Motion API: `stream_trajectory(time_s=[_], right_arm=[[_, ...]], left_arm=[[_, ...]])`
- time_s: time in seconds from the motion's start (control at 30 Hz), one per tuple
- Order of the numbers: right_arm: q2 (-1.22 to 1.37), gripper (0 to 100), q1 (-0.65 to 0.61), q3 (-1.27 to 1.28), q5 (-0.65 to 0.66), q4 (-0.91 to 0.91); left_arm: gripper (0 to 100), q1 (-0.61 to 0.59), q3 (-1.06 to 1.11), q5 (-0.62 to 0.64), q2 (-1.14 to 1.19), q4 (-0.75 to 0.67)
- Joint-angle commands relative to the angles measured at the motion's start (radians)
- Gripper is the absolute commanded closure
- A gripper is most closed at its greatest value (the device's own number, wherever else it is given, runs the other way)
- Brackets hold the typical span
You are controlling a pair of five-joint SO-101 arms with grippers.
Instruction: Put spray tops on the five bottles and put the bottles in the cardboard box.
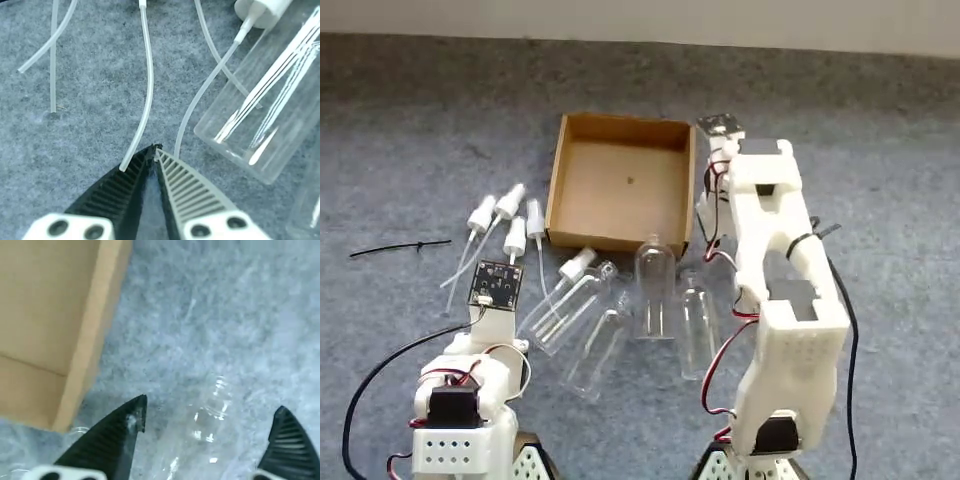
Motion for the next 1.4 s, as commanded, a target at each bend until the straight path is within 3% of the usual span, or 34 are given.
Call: stream_trajectory(time_s=[0.0,0.3,0.47,0.87,1.17,1.37], right_arm=[[-0.015,65.2,0.033,-0.059,-0.006,0.059],[-0.012,65.2,0.047,-0.050,-0.005,0.071],[-0.010,73.1,0.051,-0.028,-0.005,0.074],[-0.012,74.5,0.056,0.027,0.032,0.074],[-0.018,92.6,0.056,0.019,0.032,0.076],[-0.079,99.6,0.062,-0.074,0.031,0.193]], left_arm=[[99,0.004,0.019,-0.002,-0.010,0.005],[99,0.004,0.019,-0.002,-0.010,0.005],[99,0.004,0.019,-0.002,-0.010,0.005],[99,0.004,0.019,-0.002,-0.010,0.005],[99,0.004,0.019,-0.002,-0.010,0.005],[99,0.004,0.019,-0.002,-0.010,-0.020]])
